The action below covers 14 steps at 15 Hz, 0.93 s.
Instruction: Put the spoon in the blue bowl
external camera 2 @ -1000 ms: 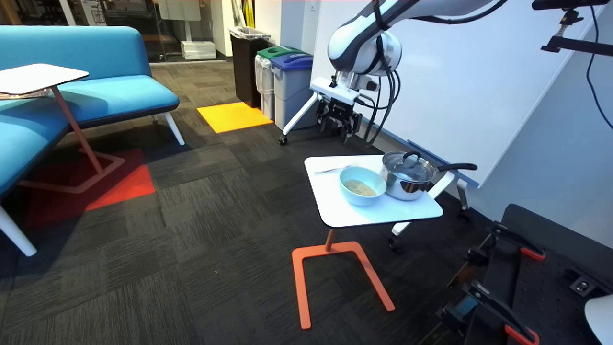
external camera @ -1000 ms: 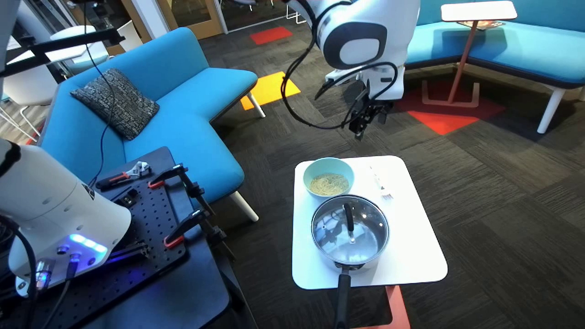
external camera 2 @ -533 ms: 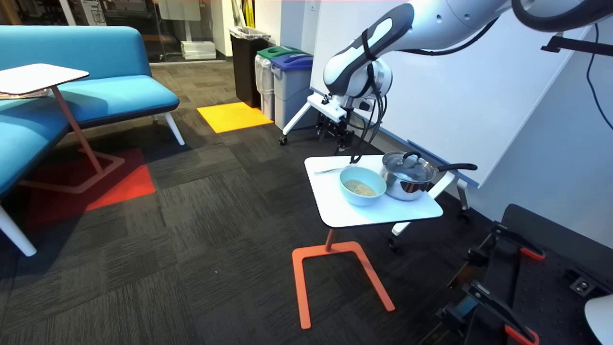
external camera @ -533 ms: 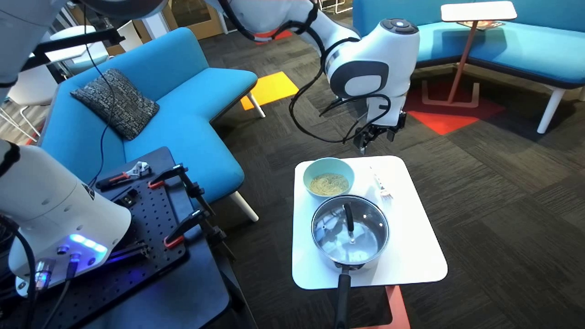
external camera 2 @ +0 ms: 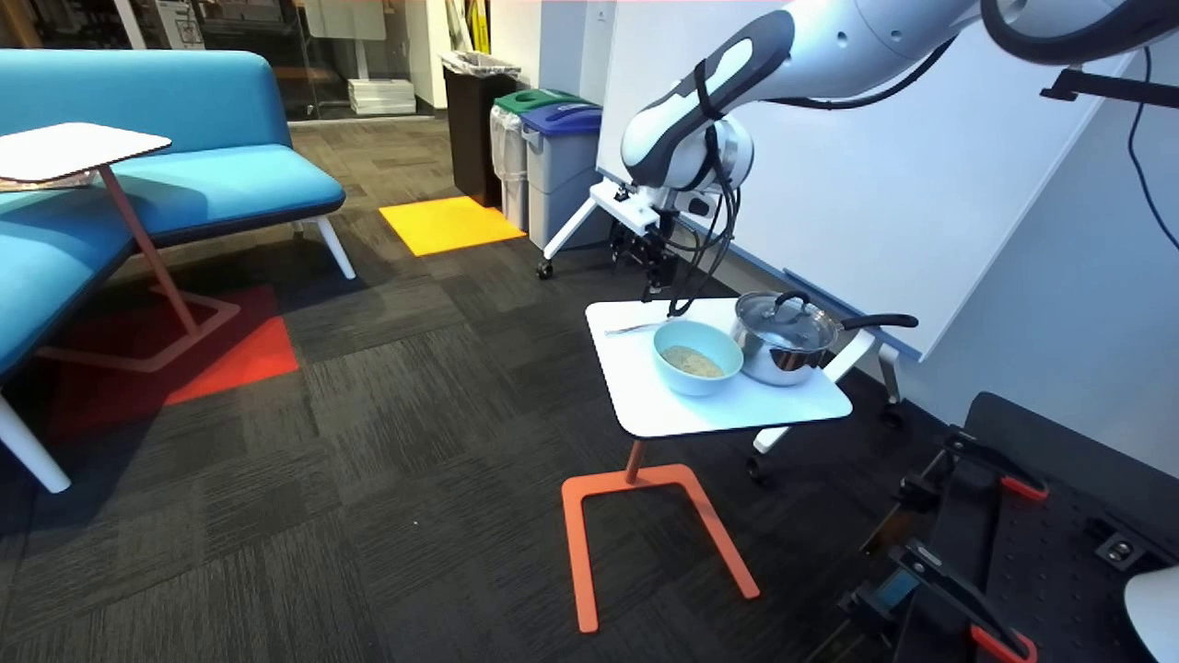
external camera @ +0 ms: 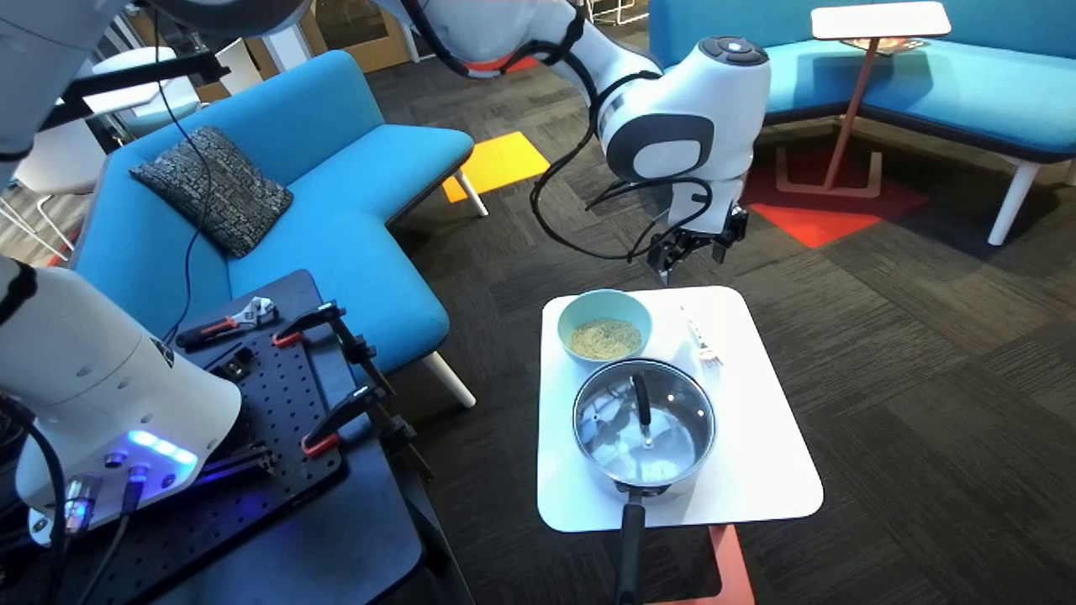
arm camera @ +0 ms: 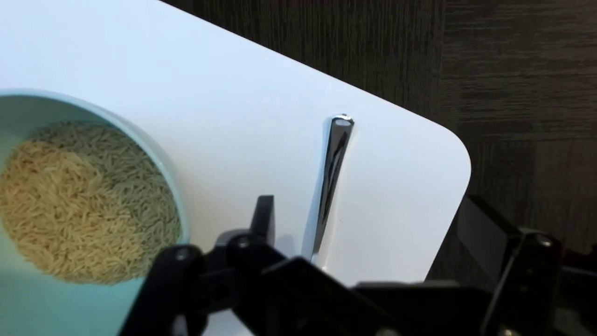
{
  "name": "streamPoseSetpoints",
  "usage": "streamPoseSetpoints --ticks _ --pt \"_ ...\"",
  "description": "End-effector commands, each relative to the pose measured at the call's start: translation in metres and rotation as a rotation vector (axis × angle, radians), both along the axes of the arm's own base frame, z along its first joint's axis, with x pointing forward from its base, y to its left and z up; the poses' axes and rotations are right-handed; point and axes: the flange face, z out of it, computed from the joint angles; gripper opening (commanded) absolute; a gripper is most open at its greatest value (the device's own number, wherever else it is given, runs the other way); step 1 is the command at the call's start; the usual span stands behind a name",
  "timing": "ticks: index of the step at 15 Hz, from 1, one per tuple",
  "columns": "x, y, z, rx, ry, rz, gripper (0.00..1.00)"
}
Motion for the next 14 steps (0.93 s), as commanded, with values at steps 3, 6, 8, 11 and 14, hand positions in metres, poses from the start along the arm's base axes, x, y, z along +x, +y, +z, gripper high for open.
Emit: streamPoseSetpoints --ticks 3,6,8,11,14 --pt "0.002 0.004 -0.026 -0.011 0.016 -0.125 1.00" --pt "0.001 0.007 -0.043 -0.029 0.005 -0.155 1.00" --pt "0.001 0.007 -0.053 -0.044 -0.010 -0.177 1.00" --pt "0.002 0.008 -0.065 -0.058 -0.019 -0.206 1.00" --pt "0.003 0.010 -0.071 -0.060 -0.008 -0.215 1.00"
